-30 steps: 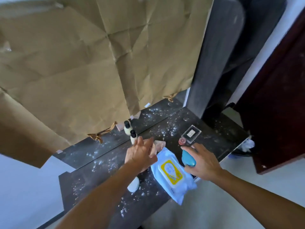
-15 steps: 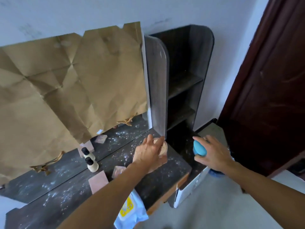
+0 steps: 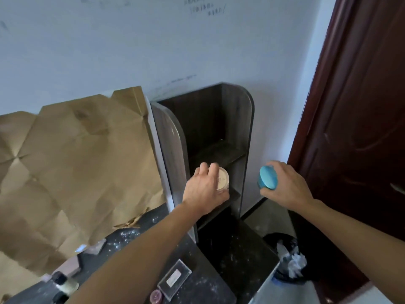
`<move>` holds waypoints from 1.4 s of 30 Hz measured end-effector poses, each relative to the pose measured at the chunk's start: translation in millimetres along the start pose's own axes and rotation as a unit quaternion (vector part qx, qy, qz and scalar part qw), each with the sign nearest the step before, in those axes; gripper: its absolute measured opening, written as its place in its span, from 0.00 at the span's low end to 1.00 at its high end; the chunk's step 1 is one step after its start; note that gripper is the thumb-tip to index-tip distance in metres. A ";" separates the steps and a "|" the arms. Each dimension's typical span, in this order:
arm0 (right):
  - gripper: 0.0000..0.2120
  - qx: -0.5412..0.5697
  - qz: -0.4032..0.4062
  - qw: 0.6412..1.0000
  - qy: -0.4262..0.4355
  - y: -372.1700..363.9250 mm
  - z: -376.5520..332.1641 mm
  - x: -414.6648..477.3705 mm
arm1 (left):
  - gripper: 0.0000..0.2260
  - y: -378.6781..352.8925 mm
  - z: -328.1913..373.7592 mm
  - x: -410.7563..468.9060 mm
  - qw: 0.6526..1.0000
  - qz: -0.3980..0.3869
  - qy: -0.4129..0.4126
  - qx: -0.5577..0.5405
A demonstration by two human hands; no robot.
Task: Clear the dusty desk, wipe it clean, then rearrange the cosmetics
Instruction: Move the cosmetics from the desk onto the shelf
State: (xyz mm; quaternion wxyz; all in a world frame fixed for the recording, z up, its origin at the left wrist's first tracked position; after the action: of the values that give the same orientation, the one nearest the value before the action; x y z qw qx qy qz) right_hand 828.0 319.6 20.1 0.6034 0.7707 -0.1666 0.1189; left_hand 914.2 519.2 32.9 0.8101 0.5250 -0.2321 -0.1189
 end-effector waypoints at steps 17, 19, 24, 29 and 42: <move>0.30 0.055 -0.058 0.975 0.209 -42.6 -9.6 179.2 | 0.28 -23.9 -15.1 91.7 0.979 0.046 0.194 0.034; 0.29 0.064 -0.067 0.971 0.221 -52.7 -7.6 191.9 | 0.27 -28.1 -19.7 97.7 0.973 0.050 0.221 0.037; 0.28 0.071 -0.101 0.959 0.255 -72.6 -7.3 206.7 | 0.24 -37.1 -24.0 104.1 0.959 0.076 0.273 -0.001; 0.26 0.026 -0.120 0.951 0.284 -78.4 -9.8 215.8 | 0.22 -36.7 -22.9 111.3 0.952 0.106 0.288 -0.014; 0.23 -0.123 -0.122 0.926 0.335 -81.6 -19.4 230.1 | 0.16 -42.1 -23.8 136.5 0.954 0.141 0.263 0.005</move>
State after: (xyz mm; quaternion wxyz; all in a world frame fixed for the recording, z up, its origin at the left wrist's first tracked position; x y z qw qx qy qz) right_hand 1071.9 330.0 40.7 0.7243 0.6199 0.1272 0.2737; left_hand 1046.2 460.9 21.0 0.8483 0.5038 -0.0830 0.1402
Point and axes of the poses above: each hand's wrist, its own x-axis towards the middle knuckle, its own y-axis out of the back of the hand, z = x × y, the point moved 8 cm from there along x, towards the middle knuckle, and after that the axes turned 15 degrees about y, right-handed, at the moved point
